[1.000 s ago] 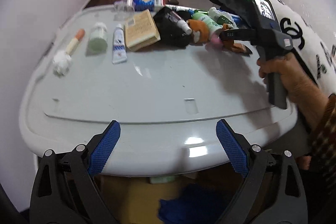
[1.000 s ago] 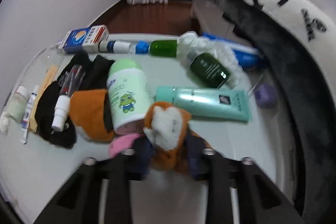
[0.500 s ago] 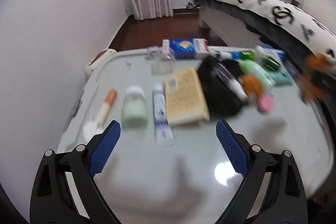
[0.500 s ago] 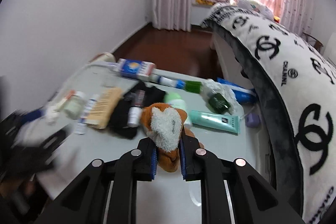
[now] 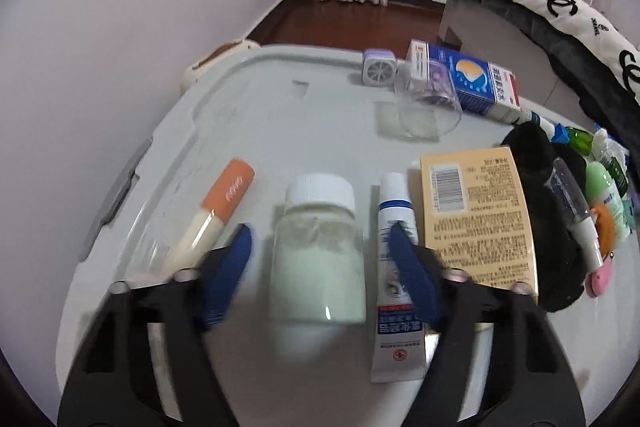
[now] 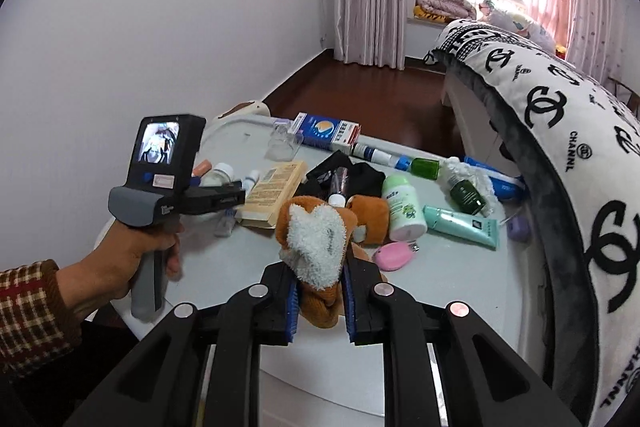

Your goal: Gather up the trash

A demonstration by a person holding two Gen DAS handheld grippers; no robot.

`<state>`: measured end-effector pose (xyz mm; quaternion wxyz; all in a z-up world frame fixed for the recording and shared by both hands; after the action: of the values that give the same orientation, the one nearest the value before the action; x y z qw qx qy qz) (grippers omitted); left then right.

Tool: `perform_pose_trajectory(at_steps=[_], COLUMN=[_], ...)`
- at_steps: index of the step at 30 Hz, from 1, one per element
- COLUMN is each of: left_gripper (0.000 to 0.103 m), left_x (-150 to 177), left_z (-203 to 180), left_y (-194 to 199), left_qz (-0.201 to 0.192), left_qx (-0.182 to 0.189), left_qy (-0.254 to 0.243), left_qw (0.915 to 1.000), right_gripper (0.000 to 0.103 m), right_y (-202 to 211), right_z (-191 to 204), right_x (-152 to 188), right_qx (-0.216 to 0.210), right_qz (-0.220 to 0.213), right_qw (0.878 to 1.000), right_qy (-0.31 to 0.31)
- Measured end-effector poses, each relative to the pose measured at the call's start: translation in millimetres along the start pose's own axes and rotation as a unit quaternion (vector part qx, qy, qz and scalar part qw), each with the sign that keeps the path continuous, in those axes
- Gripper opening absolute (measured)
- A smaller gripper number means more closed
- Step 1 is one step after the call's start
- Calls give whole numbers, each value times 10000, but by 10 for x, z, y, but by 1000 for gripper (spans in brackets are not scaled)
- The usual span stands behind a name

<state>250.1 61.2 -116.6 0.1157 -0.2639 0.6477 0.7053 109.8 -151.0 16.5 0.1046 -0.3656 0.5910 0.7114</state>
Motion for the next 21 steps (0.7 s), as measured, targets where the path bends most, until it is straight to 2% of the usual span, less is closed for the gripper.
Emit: perform_pose_trajectory(at_steps=[2,7,12,16,21], left_gripper=[42,42,42,42,42], left_x=[3,136,362,875,1892], left_z=[-14,0,-58,-184,-365], left_y=[-3,157,636,1167,1599], left_qz=[-13,-41,-178,-129,334], left_qx=[-93,67,261,691,1384], left_qy=[-183,-255,-499,-922,-1481], left_qw=[9998,9996,9983,9933,9787], right_gripper=[17,17,17,17,17], right_y=[-41,-88,-16,110,177], right_z=[44,128,248,455,685], right_x=[34,66,96,354,976], right_qx=[37,7,-68,-278,-553], right_qz=[53,107,48,170,603], right_qw=[9999,9998,9998,9994,9966], right_qy=[84,158,171,106,-134])
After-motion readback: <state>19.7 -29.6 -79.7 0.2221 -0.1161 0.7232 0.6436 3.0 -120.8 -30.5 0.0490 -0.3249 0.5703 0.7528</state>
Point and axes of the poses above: each gripper's, at about its wrist camera, not at the fingertips, and y roughly against the way its jaws point, z to its left, x to its underside, the point moved 8 cm from there along -y, roughly the way its jaws point, and after that the axes turned 6 degrees about z, right-handed, at the moved point
